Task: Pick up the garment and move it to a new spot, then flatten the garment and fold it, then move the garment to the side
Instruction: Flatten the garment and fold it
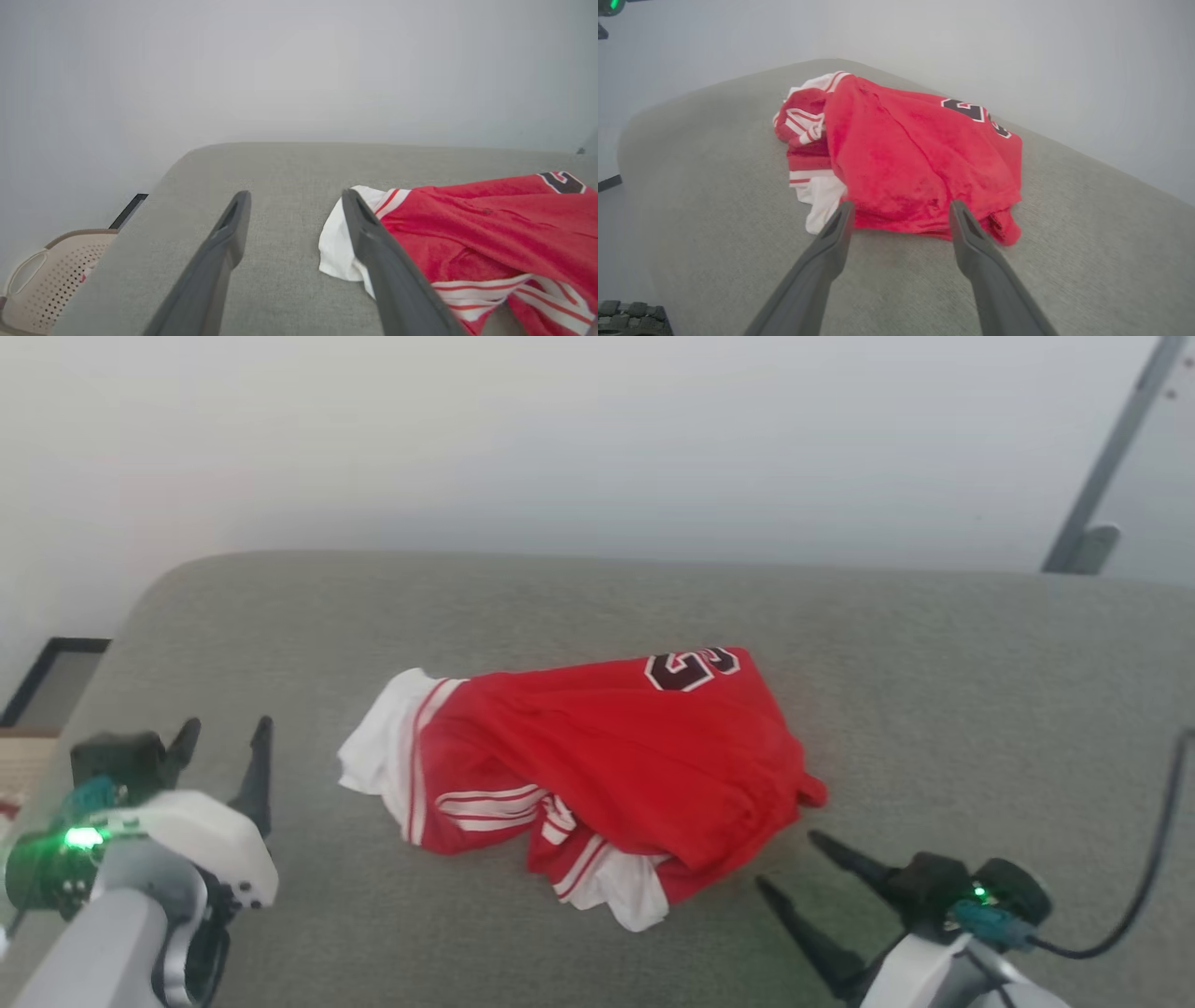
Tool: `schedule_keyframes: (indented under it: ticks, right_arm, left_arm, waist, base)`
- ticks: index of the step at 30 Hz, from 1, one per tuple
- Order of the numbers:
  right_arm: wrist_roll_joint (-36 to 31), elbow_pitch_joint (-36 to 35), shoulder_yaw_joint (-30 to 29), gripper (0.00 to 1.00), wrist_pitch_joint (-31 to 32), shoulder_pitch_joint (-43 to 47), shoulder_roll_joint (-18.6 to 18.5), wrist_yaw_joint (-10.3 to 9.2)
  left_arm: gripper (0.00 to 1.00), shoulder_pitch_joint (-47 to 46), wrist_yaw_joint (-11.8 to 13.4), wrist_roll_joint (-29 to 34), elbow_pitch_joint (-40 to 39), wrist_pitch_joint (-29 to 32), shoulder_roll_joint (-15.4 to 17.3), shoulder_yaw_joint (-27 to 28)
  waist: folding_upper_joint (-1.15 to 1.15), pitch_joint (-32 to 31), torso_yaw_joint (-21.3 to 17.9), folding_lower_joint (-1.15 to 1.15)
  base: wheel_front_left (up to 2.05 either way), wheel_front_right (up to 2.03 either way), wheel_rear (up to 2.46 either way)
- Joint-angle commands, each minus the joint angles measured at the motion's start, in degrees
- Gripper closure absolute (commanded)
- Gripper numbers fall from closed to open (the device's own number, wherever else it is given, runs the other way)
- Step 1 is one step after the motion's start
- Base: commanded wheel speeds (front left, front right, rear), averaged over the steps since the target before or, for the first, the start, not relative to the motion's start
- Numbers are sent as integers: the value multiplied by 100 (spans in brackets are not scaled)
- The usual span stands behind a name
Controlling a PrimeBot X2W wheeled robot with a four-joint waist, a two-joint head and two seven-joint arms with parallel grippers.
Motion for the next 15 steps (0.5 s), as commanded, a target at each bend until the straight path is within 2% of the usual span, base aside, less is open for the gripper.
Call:
schedule_keyframes:
  ticks: [1, 4, 15]
  right_arm:
    - [100, -29, 177, 0, 73, -121, -56, 1]
    - [338, -89, 617, 0, 228, -294, -128, 1]
    - [634, 275, 1476, 0, 768, -1022, -256, 1]
  left_arm:
    - [0, 158, 72, 30, -133, -89, 0, 31]
    - [0, 419, 213, -13, -453, -187, -33, 86]
    - [0, 781, 478, 109, -1058, -512, -225, 44]
  waist:
    - [0, -60, 182, 0]
    - [0, -62, 351, 0]
    - [0, 121, 827, 0]
  base:
    - [0, 0, 0]
    - [0, 0, 0]
    - [0, 0, 0]
